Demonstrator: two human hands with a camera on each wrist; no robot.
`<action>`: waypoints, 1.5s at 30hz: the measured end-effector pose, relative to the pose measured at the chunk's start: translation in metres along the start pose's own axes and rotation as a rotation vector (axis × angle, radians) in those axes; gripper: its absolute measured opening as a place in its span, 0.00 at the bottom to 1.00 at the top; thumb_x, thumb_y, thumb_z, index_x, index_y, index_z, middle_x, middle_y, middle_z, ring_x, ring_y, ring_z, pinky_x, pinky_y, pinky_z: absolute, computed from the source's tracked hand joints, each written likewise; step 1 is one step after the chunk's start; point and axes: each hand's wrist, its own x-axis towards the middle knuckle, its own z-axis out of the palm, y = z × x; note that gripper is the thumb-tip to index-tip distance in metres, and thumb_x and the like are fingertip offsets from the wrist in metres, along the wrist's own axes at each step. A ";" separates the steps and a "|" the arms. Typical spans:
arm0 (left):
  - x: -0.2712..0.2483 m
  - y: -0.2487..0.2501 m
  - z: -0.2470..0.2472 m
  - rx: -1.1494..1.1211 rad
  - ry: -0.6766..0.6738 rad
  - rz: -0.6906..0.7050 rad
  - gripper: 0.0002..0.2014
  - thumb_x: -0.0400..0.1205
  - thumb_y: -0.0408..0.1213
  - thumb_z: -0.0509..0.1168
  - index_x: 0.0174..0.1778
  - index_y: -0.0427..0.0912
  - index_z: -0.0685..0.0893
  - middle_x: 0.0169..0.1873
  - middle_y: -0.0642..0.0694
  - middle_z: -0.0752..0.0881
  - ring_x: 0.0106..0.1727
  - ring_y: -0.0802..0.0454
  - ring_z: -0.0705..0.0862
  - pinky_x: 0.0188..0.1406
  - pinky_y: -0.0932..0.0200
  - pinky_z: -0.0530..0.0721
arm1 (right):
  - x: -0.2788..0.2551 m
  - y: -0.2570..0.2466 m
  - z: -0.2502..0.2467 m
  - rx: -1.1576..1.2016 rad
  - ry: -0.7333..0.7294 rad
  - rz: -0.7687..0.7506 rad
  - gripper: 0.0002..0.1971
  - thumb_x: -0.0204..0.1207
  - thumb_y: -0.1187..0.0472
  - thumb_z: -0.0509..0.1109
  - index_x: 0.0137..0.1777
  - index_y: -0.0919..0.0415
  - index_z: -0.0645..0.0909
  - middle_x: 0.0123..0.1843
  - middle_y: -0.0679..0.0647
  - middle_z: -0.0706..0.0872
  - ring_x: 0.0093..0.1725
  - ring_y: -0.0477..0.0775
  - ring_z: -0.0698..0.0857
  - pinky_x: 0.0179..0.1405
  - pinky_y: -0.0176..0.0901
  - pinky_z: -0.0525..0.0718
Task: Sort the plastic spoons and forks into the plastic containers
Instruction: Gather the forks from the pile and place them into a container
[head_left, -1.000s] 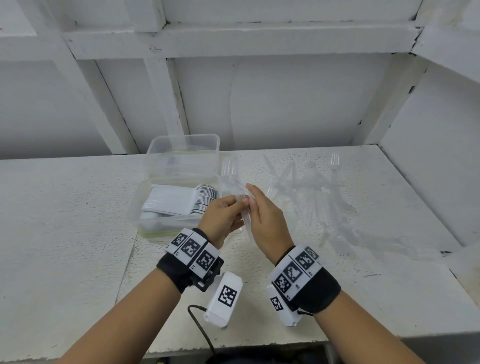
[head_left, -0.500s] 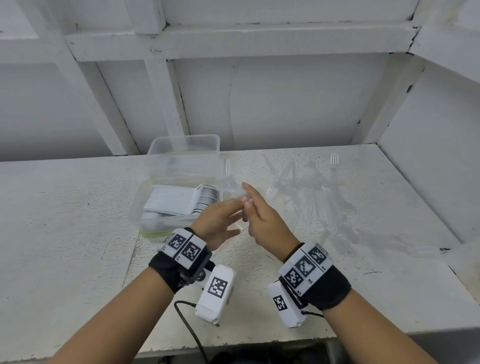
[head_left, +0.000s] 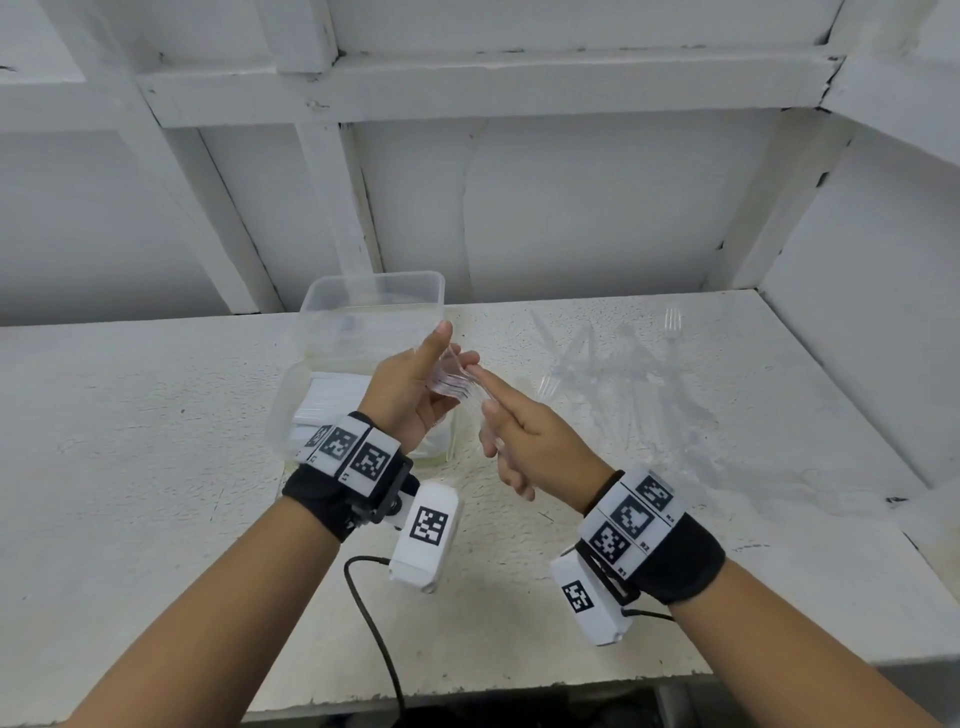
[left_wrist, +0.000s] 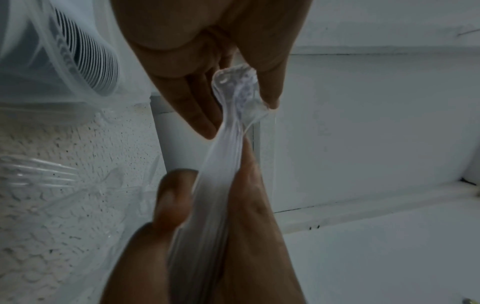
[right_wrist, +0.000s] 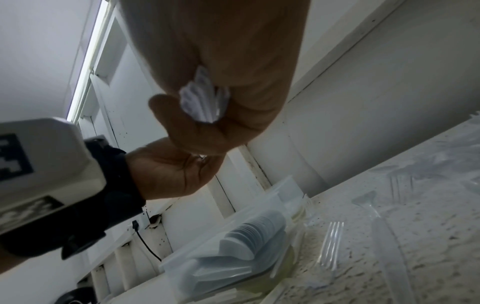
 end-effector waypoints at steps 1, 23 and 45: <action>0.001 0.000 0.000 -0.015 -0.005 -0.002 0.12 0.81 0.47 0.64 0.41 0.40 0.79 0.34 0.47 0.90 0.31 0.56 0.88 0.27 0.66 0.83 | 0.000 0.000 0.001 -0.013 0.002 0.002 0.22 0.86 0.55 0.52 0.76 0.31 0.59 0.36 0.54 0.76 0.20 0.44 0.73 0.16 0.36 0.74; 0.020 -0.012 -0.004 -0.079 0.168 -0.058 0.14 0.78 0.47 0.69 0.33 0.43 0.77 0.19 0.53 0.82 0.23 0.60 0.84 0.38 0.60 0.77 | 0.002 0.004 0.004 -0.356 0.061 -0.103 0.18 0.84 0.52 0.56 0.72 0.53 0.67 0.40 0.48 0.79 0.28 0.39 0.76 0.32 0.35 0.77; 0.100 0.099 -0.092 0.636 0.187 0.014 0.21 0.85 0.56 0.51 0.56 0.43 0.79 0.46 0.46 0.86 0.48 0.47 0.84 0.48 0.52 0.81 | 0.185 -0.062 -0.037 -1.338 0.122 -0.326 0.19 0.86 0.58 0.48 0.76 0.56 0.63 0.59 0.59 0.79 0.48 0.63 0.82 0.37 0.46 0.72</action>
